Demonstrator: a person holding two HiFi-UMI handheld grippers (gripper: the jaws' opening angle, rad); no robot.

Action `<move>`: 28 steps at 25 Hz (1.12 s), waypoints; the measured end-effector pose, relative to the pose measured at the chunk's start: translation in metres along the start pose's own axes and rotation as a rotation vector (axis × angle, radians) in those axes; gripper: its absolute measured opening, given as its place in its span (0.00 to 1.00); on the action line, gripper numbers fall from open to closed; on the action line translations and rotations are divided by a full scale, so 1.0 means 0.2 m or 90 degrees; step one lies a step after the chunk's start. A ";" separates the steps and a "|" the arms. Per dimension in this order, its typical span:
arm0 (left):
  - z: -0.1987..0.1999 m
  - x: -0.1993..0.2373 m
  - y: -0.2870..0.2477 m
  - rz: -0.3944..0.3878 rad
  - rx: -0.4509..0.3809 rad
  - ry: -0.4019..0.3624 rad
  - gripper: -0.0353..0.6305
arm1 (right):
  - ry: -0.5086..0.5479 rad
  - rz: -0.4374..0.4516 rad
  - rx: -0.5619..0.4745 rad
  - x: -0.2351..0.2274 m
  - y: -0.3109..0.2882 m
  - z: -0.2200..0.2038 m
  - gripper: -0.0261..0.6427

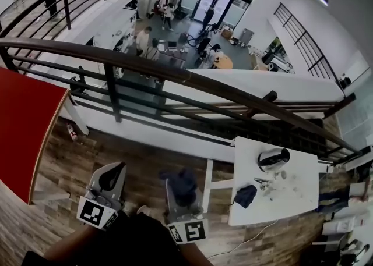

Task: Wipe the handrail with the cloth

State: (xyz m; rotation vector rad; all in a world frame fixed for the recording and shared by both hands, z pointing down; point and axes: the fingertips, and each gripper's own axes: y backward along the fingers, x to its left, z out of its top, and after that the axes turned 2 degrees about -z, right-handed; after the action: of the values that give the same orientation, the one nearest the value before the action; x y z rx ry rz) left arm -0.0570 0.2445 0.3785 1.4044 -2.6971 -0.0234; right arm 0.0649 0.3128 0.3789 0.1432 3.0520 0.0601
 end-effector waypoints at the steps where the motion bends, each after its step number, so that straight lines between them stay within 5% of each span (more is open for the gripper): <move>1: -0.01 0.01 0.02 0.006 0.001 0.001 0.05 | -0.003 0.015 -0.009 0.02 0.01 0.00 0.27; 5: -0.09 0.04 0.06 0.022 0.008 -0.010 0.05 | 0.009 0.064 -0.021 0.09 0.04 -0.06 0.28; 12: -0.11 0.14 -0.02 0.029 0.026 0.008 0.05 | -0.024 0.046 0.000 0.03 -0.08 -0.08 0.28; 28: -0.13 0.67 -0.56 -0.024 0.037 0.040 0.05 | -0.006 -0.003 0.019 -0.18 -0.93 -0.09 0.28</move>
State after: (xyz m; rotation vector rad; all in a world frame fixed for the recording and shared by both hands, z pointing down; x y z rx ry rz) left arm -0.0401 0.0709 0.4088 1.4469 -2.6413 0.0951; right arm 0.0810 0.1233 0.3912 0.1388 3.0443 0.0136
